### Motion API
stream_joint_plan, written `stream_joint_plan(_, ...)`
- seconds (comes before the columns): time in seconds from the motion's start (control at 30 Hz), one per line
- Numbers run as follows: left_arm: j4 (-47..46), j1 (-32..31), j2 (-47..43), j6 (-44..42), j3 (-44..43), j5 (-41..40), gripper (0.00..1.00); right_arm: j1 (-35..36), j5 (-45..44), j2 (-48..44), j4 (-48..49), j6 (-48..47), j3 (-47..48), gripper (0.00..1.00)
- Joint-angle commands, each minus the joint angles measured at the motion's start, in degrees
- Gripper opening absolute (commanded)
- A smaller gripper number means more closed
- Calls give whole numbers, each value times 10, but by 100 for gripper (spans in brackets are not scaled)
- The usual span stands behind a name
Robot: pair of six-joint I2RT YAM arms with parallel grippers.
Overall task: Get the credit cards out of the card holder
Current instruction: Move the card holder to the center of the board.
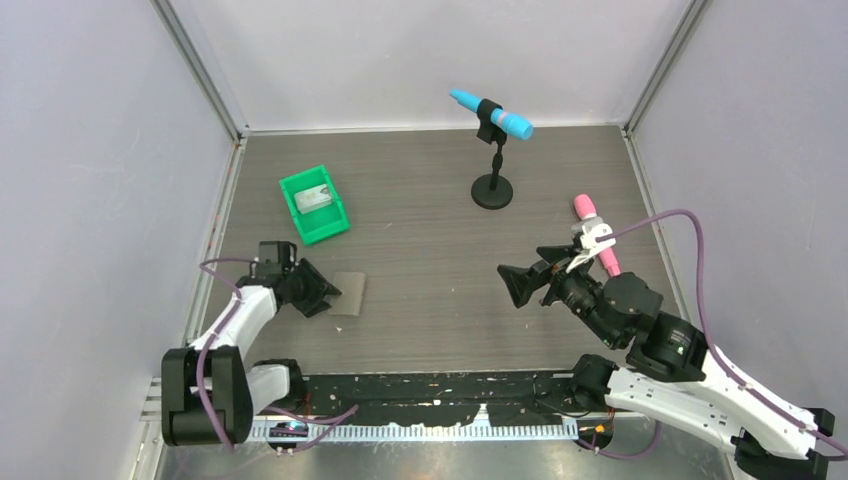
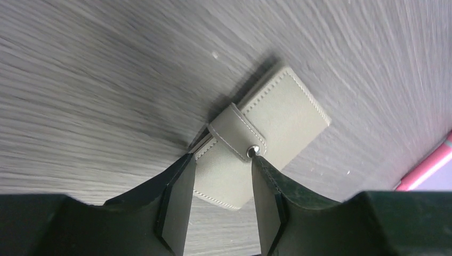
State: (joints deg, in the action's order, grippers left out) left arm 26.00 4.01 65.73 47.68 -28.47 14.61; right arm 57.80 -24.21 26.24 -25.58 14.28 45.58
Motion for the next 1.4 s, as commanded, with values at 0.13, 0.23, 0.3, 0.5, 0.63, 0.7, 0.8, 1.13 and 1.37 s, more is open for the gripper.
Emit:
stream_joint_plan(0.13,-3,-108,-61,46,53,7,46,3,-6,38,13,95,-29,95)
stream_joint_plan(0.23,32,-108,-92,18,38,-21,48,3,9,61,50,133,-51,90)
stream_joint_plan(0.3,65,-108,-114,-5,22,-51,49,3,33,94,91,154,-66,86)
stream_joint_plan(0.5,93,-108,-174,-44,14,-77,51,2,113,291,211,164,-39,72)
stream_joint_plan(0.63,80,-108,-184,-56,22,-78,52,-5,166,420,256,155,12,70)
stream_joint_plan(0.7,73,-108,-178,-62,19,-70,52,-15,205,478,297,155,24,68)
stream_joint_plan(0.8,78,-108,-165,-76,5,-59,52,-37,269,549,362,174,38,62)
stream_joint_plan(1.13,63,-108,-164,-92,2,-65,52,-46,333,777,407,218,159,57)
stream_joint_plan(1.37,24,-108,-140,-88,18,-42,52,-44,346,851,413,235,201,55)
